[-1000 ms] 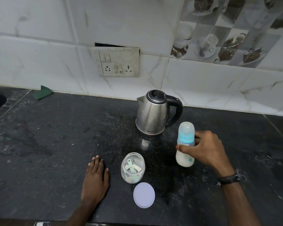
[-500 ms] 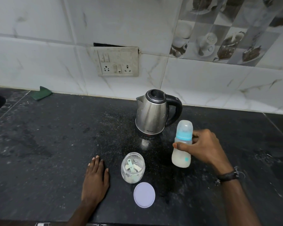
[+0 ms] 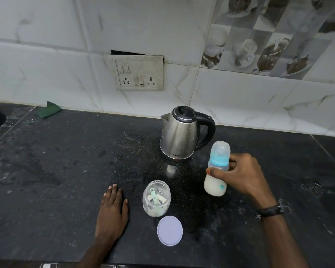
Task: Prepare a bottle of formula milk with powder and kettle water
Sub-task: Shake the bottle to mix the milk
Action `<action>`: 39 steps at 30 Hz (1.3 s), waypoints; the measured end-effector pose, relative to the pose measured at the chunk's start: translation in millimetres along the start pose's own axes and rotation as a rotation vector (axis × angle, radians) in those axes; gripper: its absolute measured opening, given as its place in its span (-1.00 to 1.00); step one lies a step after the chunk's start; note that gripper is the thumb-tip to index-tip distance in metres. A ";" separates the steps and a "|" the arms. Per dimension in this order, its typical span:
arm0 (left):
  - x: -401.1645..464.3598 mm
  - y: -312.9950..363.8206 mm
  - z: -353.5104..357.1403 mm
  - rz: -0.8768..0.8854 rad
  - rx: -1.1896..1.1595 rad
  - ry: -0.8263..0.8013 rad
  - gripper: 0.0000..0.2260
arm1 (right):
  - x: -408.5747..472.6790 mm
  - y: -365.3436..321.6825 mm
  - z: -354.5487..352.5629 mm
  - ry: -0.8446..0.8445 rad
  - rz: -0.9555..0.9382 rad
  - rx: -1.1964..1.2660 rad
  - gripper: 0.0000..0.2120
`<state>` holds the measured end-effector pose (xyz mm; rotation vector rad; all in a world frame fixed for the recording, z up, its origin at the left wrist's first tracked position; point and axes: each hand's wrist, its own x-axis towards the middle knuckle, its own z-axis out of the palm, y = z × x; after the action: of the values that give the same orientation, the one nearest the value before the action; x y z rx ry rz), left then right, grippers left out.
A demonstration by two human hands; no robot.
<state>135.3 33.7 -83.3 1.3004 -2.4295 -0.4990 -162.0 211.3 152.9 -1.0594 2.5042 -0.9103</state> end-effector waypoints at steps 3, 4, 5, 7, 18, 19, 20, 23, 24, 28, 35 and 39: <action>-0.9 0.1 -0.2 -0.005 0.008 -0.009 -0.44 | 0.0 -0.6 1.4 -0.008 -0.025 0.010 -0.51; -1.0 -0.1 -0.4 -0.007 0.008 -0.009 -0.44 | -0.5 -2.3 1.8 -0.060 -0.017 0.042 -0.54; -1.0 -0.1 -0.6 -0.007 0.009 -0.007 -0.44 | -1.0 -3.4 2.1 -0.082 -0.007 0.041 -0.56; -0.7 0.9 -0.8 -0.008 0.010 -0.002 -0.44 | -0.4 -2.6 2.2 -0.017 -0.015 -0.026 -0.50; -0.1 1.3 -1.7 -0.009 0.006 -0.006 -0.43 | -0.8 -6.2 -2.5 -0.013 -0.027 0.088 -0.47; -0.2 1.4 -1.9 -0.008 0.006 -0.005 -0.44 | -1.0 -6.7 -2.3 -0.007 -0.024 0.081 -0.46; -0.3 1.6 -1.9 -0.007 0.006 -0.003 -0.44 | -0.4 -5.8 -2.2 0.026 -0.032 0.058 -0.44; -1.1 1.5 -1.4 -0.010 0.004 -0.004 -0.44 | 1.3 -4.4 -2.8 0.045 -0.055 0.046 -0.44; -1.1 1.1 -1.2 -0.009 0.003 -0.004 -0.44 | 1.2 -4.7 -2.9 0.017 -0.045 0.069 -0.45; -0.2 0.9 -1.5 -0.007 0.004 -0.001 -0.44 | 0.5 -4.3 -1.5 0.083 -0.065 0.019 -0.46; -1.2 -0.2 -0.4 -0.005 0.002 -0.003 -0.44 | 2.6 -0.3 1.1 0.172 -0.032 -0.093 -0.52; -1.2 -0.2 -0.5 -0.002 0.000 0.003 -0.44 | 2.8 -0.4 3.2 0.115 -0.019 -0.115 -0.46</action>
<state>136.3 34.5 -83.1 1.3027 -2.4262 -0.4980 -162.3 207.6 150.7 -1.0969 2.6739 -0.8653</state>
